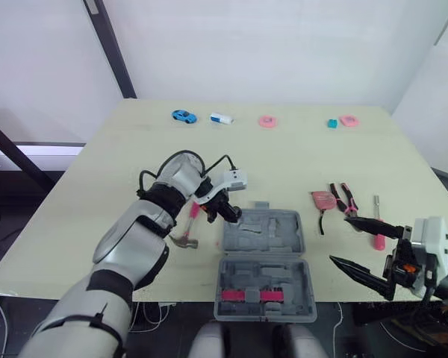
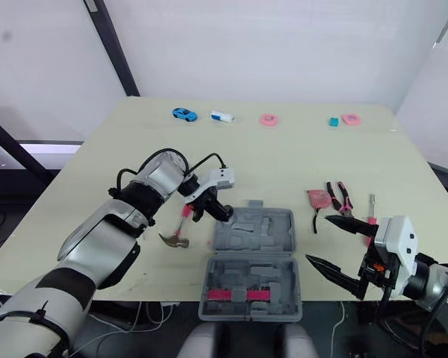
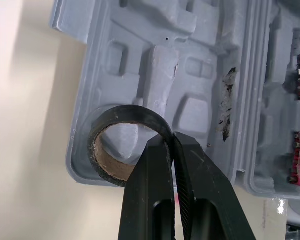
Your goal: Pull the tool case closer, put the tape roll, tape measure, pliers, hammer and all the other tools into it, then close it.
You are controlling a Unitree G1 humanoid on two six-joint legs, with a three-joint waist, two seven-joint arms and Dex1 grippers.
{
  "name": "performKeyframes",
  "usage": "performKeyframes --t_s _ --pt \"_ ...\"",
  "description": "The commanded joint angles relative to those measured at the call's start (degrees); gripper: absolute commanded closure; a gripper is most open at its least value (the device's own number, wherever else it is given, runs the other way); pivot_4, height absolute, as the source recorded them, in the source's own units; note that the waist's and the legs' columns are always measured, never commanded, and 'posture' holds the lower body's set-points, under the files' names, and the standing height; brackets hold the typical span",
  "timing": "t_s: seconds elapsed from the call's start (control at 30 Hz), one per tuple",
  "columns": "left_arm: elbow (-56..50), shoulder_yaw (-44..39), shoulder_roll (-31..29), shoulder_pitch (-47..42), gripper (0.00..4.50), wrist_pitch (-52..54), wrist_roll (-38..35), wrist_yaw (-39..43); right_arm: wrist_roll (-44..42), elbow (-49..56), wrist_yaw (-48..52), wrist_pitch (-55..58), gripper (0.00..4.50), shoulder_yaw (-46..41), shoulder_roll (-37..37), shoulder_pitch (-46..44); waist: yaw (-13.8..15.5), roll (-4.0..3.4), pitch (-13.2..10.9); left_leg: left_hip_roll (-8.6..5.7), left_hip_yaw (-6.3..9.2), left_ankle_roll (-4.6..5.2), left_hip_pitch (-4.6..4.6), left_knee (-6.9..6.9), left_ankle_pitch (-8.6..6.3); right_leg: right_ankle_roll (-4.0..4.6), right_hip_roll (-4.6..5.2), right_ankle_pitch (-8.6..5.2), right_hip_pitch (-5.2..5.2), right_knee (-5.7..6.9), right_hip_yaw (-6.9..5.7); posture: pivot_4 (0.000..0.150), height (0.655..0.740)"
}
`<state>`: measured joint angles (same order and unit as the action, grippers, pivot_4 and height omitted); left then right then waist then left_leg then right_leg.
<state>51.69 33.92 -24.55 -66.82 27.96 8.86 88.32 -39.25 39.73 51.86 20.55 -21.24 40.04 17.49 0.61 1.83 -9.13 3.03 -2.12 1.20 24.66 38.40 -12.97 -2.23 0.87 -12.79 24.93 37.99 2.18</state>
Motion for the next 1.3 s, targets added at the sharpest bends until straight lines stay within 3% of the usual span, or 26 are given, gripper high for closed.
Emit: performKeyframes --t_s 0.03,0.6,0.73,0.87,1.1,1.3 --pt "2.5 -0.4 0.9 -1.8 4.49 -2.5 1.6 1.2 0.0 2.0 -0.6 -1.7 0.00 -0.9 -0.4 0.5 0.0 0.00 0.0 0.00 0.00 0.00 0.00 0.00 0.00 0.00 0.00 0.00 0.00 0.00 0.00 0.150 0.7400" --pt "12.2 -3.0 4.5 -3.8 4.49 -7.3 5.7 -1.8 0.3 2.6 -2.0 -2.1 0.00 -0.5 -0.5 1.4 0.0 0.00 0.0 -0.01 0.03 0.00 0.01 0.00 0.00 0.00 0.00 0.01 -0.01 0.00 -0.01 0.150 0.7400" --pt "12.8 -4.2 5.3 -4.5 3.39 -7.1 5.3 -2.4 0.3 2.4 -1.9 -2.2 0.00 -0.5 -0.5 1.5 0.0 0.00 0.0 -0.01 0.03 0.00 0.01 0.00 0.00 0.00 0.00 0.01 0.00 0.00 -0.01 0.150 0.7400" --pt "12.9 -5.3 5.1 -5.1 1.95 -7.2 5.2 -2.5 0.5 2.3 -1.8 -2.4 0.00 -0.4 -0.5 1.5 0.0 0.00 0.0 -0.02 0.04 0.00 0.02 0.00 0.00 0.00 0.00 0.02 0.00 0.00 -0.01 0.150 0.7400" --pt "8.9 -11.4 1.9 -5.1 1.95 -8.3 0.8 0.7 0.6 2.0 -1.8 -2.5 0.00 -0.3 -0.7 1.4 -0.2 0.00 0.0 -0.02 0.05 0.00 0.02 0.00 0.00 0.00 0.00 0.02 0.00 0.01 -0.02 0.150 0.7400" --pt "-6.7 -19.8 -3.7 7.3 1.95 -20.3 -6.5 -2.0 0.9 1.7 -2.1 -2.8 0.00 0.2 -1.0 1.5 -0.8 -0.05 0.0 0.02 0.06 0.00 -0.06 -0.02 0.00 0.11 0.01 0.09 -0.04 0.04 -0.02 0.150 0.7400"
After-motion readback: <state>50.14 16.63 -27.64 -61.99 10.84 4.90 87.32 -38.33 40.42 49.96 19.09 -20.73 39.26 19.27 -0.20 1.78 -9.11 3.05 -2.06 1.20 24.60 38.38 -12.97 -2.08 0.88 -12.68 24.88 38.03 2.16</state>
